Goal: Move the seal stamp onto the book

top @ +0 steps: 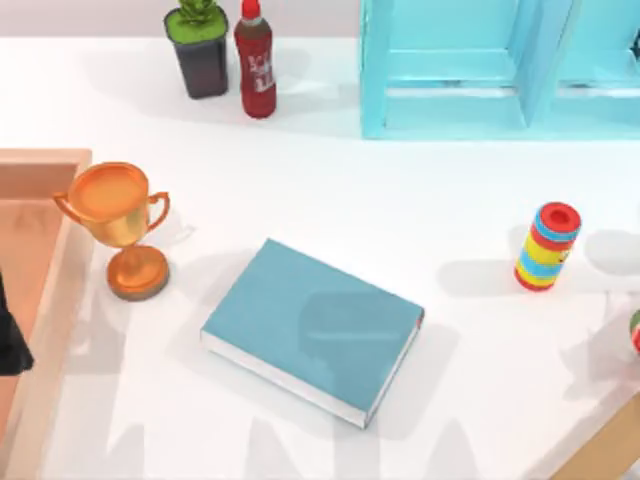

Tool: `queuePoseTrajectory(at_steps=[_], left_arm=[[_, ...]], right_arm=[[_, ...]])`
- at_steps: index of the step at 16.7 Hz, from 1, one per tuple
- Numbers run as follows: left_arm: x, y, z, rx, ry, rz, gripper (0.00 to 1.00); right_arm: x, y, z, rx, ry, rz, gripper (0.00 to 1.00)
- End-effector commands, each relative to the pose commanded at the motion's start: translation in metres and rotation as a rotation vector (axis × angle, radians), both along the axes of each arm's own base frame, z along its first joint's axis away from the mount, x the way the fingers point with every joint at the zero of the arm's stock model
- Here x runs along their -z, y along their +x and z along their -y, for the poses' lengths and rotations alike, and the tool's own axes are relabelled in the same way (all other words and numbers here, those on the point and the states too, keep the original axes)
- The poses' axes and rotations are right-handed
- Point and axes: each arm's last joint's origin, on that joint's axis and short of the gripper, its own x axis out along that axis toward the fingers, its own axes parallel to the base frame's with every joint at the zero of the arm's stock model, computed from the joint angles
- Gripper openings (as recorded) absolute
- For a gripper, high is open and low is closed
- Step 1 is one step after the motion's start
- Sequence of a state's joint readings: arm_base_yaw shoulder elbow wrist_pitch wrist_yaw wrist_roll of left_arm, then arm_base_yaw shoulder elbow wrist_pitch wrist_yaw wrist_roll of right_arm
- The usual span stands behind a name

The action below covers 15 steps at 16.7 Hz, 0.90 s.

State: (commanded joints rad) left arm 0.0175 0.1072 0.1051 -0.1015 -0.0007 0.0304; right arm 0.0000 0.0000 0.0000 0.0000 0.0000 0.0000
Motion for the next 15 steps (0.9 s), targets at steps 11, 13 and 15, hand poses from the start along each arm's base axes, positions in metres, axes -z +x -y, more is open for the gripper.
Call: queuePoseTrajectory(at_steps=[11, 13, 15], left_arm=[[-0.089, 0.116, -0.035, -0.037, 0.075, -0.901, 1.0], [-0.085, 0.152, -0.049, -0.026, 0.061, -1.077, 1.0], [-0.077, 0.184, -0.064, -0.015, 0.04, -1.223, 1.0]], right_arm=[[0.0, 0.0, 0.0, 0.0, 0.0, 0.0, 1.0], [0.0, 0.0, 0.0, 0.0, 0.0, 0.0, 1.0], [0.0, 0.0, 0.0, 0.0, 0.0, 0.0, 1.0]])
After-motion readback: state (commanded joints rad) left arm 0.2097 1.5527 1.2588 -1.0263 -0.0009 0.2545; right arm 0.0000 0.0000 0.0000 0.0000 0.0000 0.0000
